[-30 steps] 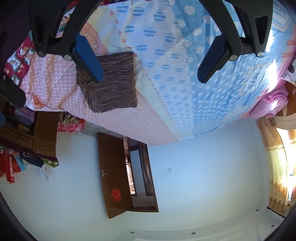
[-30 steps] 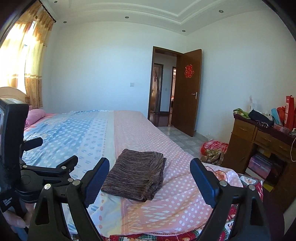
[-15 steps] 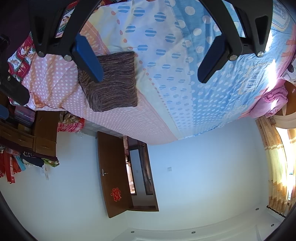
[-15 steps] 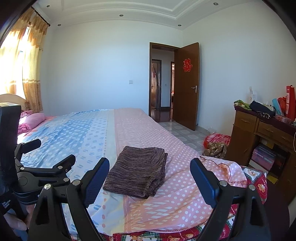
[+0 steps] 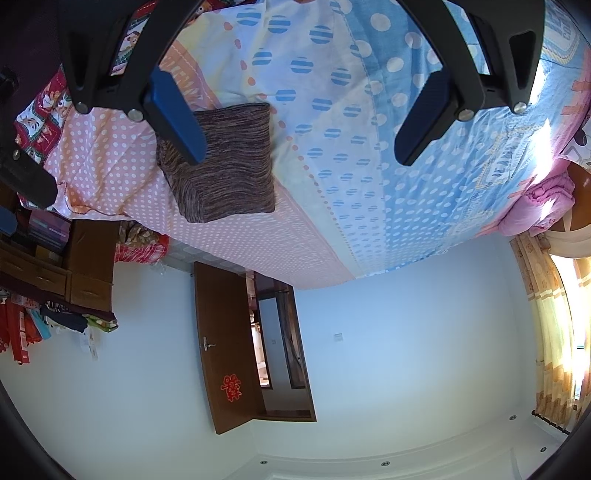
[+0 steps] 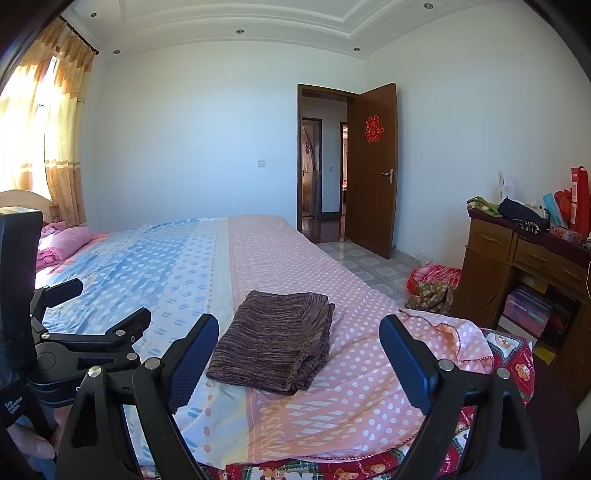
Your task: Fold small clothes
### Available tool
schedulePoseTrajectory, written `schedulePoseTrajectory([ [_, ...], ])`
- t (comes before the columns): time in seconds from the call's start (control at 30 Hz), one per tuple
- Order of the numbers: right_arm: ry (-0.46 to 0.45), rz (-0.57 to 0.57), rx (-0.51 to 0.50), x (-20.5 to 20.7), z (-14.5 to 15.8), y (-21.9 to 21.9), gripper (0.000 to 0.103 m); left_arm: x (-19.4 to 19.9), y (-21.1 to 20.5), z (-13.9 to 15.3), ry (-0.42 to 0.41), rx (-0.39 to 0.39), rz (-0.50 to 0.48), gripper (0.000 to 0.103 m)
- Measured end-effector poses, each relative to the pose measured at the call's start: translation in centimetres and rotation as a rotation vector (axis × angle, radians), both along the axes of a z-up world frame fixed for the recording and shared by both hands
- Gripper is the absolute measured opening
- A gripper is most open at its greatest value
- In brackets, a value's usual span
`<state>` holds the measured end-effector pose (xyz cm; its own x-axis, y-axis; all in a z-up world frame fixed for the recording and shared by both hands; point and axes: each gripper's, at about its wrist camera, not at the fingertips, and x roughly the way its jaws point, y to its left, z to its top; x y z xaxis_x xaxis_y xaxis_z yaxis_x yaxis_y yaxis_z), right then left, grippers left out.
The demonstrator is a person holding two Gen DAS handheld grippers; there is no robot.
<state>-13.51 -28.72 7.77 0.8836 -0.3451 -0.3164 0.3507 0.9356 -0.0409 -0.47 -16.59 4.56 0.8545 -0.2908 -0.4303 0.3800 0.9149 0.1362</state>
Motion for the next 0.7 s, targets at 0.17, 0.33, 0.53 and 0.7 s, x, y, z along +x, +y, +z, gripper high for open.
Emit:
schedulePoseTrajectory([
  [0.17, 0.003, -0.001, 0.001, -0.01, -0.02, 0.03, 0.09, -0.17, -0.1, -0.12, 0.005, -0.002, -0.002, 0.103],
  [0.33, 0.0, -0.004, 0.002, -0.05, -0.02, -0.01, 0.09, -0.19, -0.13, -0.14, 0.005, 0.0, -0.002, 0.103],
  [0.53, 0.0, -0.006, 0.004, -0.04, -0.03, -0.13, 0.09, -0.21, -0.25, -0.25, 0.008, 0.005, 0.001, 0.103],
  [0.7, 0.003, -0.011, 0.015, -0.2, -0.15, 0.06, 0.09, 0.26, -0.15, -0.58, 0.025, 0.016, 0.009, 0.103],
])
